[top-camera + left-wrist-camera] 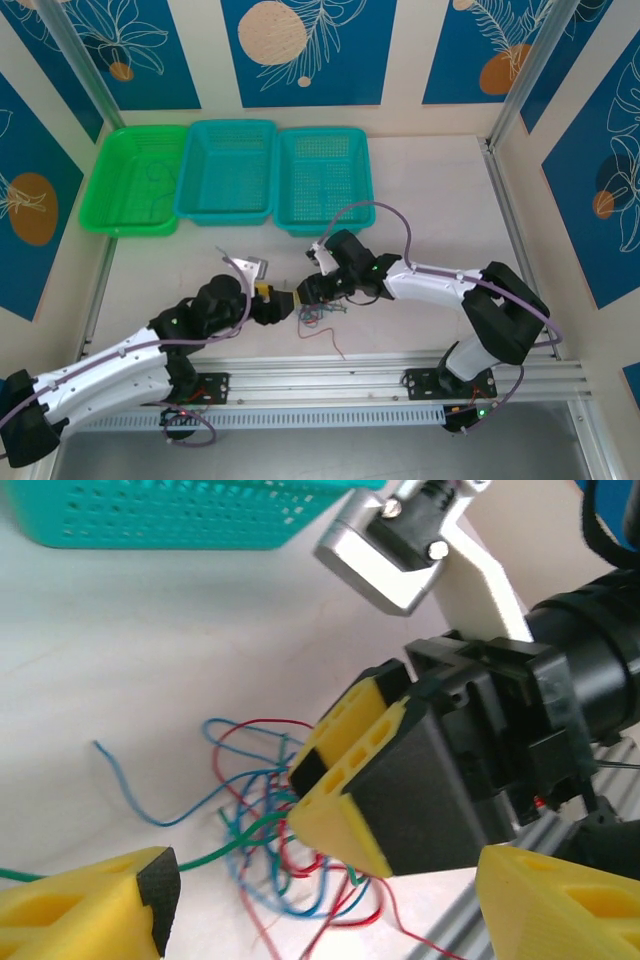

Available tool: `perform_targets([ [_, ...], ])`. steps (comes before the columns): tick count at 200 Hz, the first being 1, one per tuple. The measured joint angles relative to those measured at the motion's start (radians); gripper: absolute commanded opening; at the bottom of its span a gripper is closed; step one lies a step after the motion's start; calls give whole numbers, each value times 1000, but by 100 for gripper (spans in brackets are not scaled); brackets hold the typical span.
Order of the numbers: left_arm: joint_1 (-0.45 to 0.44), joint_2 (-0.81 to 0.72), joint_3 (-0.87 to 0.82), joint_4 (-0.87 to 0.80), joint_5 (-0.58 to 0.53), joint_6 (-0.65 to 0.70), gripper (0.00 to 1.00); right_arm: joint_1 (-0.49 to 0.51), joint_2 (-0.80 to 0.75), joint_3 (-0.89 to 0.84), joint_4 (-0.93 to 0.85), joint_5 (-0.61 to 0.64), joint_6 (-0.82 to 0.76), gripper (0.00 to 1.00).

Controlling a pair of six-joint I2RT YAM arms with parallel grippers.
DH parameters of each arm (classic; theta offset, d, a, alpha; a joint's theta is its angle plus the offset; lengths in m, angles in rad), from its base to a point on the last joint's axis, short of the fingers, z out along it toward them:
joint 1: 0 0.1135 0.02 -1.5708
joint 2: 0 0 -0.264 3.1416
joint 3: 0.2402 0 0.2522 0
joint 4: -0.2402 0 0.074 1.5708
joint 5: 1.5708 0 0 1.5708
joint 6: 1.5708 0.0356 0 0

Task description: Untangle the cables

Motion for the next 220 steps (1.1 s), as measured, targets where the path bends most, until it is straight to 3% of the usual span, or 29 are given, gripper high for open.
perform_targets([
  [26, -4, 34, 29, -56, -14, 59, 73, -45, -90, -11, -26, 14, 1, 45],
  [66, -89, 251, 214, -155, -14, 110, 57, -213, -411, -128, -45, 61, 63, 49],
  [111, -135, 503, 401, -245, -98, -37, 45, -380, -657, -241, -156, 174, 150, 54],
  [140, -80, 563, 391, -278, -142, -173, 37, -407, -677, -249, -214, 188, 172, 54],
  [169, 27, 628, 345, -220, -142, -219, 41, -407, -652, -249, -240, 185, 180, 55],
  [220, 115, 803, 326, -65, -92, -224, 44, -399, -617, -248, -249, 137, 171, 58],
])
